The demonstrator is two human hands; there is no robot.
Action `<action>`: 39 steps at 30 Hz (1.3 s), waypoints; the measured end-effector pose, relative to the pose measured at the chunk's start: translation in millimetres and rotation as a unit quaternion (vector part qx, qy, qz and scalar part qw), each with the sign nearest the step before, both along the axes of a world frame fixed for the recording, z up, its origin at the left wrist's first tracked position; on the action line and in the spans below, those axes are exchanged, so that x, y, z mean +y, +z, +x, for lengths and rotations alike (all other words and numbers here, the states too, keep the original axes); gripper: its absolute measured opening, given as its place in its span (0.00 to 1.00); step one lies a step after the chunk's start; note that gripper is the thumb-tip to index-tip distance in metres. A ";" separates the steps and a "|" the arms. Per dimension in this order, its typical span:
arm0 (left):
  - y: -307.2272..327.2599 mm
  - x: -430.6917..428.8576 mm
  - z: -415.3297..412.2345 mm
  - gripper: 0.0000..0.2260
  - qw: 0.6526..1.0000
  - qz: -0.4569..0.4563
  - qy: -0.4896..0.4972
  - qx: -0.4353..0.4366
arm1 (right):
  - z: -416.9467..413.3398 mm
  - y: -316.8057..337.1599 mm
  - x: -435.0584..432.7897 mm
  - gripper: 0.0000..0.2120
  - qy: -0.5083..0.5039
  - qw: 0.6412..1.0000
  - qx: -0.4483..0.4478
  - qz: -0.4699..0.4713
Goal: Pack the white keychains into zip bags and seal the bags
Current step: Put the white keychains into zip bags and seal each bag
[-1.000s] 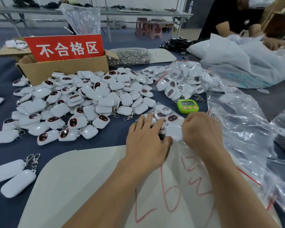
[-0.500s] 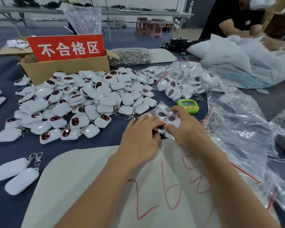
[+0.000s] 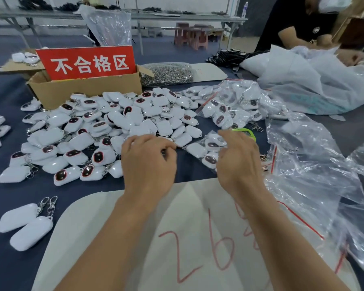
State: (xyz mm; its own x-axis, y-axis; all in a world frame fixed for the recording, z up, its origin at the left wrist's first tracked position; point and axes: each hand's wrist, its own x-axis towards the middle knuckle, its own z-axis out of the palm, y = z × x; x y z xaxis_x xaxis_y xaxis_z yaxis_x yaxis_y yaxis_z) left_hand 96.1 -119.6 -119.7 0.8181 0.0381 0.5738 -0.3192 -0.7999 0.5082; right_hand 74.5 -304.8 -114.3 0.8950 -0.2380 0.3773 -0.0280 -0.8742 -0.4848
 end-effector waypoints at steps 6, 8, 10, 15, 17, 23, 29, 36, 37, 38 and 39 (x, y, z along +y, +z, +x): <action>-1.4 20.7 9.2 0.10 0.998 -0.020 0.032 0.046 | 10.3 -17.2 -4.6 0.22 0.045 0.994 0.099 -0.030; -4.7 27.8 9.8 0.11 0.996 0.009 0.031 0.081 | 11.9 -19.2 -7.2 0.24 0.043 0.992 0.113 -0.029; -8.8 34.0 6.7 0.16 0.992 0.049 0.020 0.118 | 12.7 -18.9 -8.1 0.22 0.037 0.992 0.119 -0.037; -14.4 45.8 4.2 0.24 0.977 0.099 0.007 0.190 | 3.6 -10.8 26.0 0.15 0.057 0.996 -0.069 0.006; -11.9 42.7 5.2 0.25 0.978 0.079 0.010 0.191 | -0.4 -12.7 49.3 0.15 0.119 0.989 -0.087 -0.014; -10.5 37.4 7.9 0.10 0.973 0.156 0.022 0.167 | -4.5 -25.7 64.2 0.12 0.183 0.979 0.061 0.067; -4.3 11.1 -0.9 0.21 0.984 -0.083 -0.018 0.156 | -6.5 -13.9 56.6 0.18 0.159 0.926 0.073 0.336; 0.0 2.5 -3.0 0.12 0.888 -0.345 -0.134 0.274 | -5.8 -11.9 58.1 0.14 0.152 0.886 0.061 0.435; -0.1 1.1 -3.7 0.09 0.872 -0.376 -0.146 0.278 | -3.5 -12.8 55.3 0.13 0.154 0.851 0.065 0.498; -0.5 -0.2 -3.8 0.05 0.874 -0.381 -0.140 0.266 | -1.8 -13.8 52.8 0.15 0.151 0.817 0.067 0.552; -1.3 -0.7 -4.5 0.05 0.880 -0.379 -0.129 0.256 | -1.2 -14.0 50.6 0.17 0.144 0.794 0.069 0.587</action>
